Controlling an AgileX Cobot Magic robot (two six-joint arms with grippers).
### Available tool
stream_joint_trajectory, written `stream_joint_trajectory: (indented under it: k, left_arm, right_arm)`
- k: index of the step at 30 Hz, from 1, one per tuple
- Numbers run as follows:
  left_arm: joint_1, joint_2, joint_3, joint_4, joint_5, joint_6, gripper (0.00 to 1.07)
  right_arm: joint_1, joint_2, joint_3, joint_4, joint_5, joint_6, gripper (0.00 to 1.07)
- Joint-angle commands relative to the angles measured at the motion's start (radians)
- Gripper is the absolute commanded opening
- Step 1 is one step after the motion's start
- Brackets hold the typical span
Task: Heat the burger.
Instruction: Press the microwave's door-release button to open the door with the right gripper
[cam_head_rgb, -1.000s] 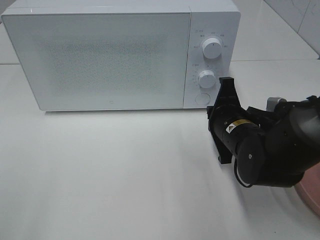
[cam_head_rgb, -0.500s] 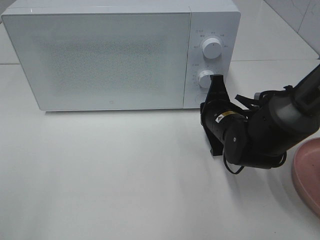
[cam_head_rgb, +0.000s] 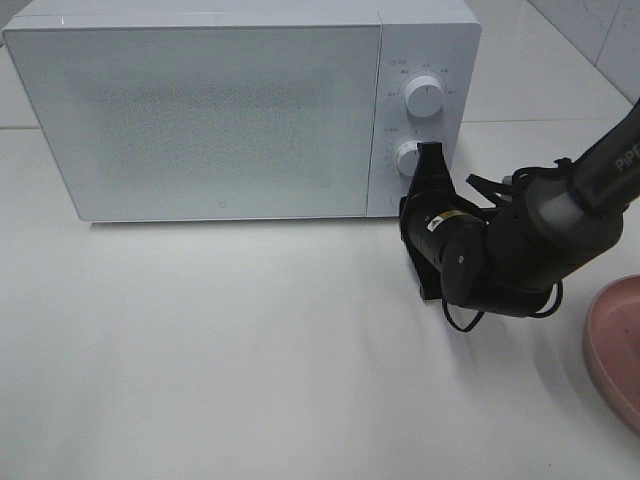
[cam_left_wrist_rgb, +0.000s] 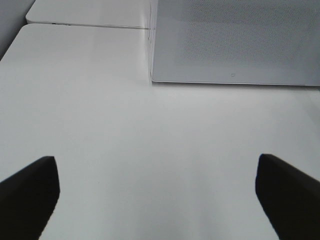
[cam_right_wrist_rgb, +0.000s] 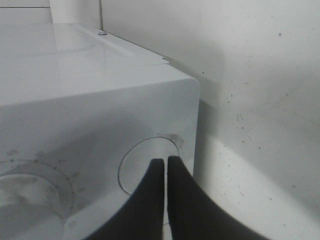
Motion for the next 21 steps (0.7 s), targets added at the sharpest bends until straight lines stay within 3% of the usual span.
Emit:
stream_joint_trajectory:
  k: [1, 21]
  left_arm:
    - [0.001, -0.018, 0.003, -0.007, 0.004, 0.003, 1.00]
    - [0.001, -0.018, 0.003, -0.007, 0.004, 0.003, 1.00]
  right_arm:
    - [-0.003, -0.002, -0.015, -0.008, -0.013, -0.015, 0.00]
    - [-0.003, 0.018, -0.030, 0.005, -0.093, -0.021, 0.00]
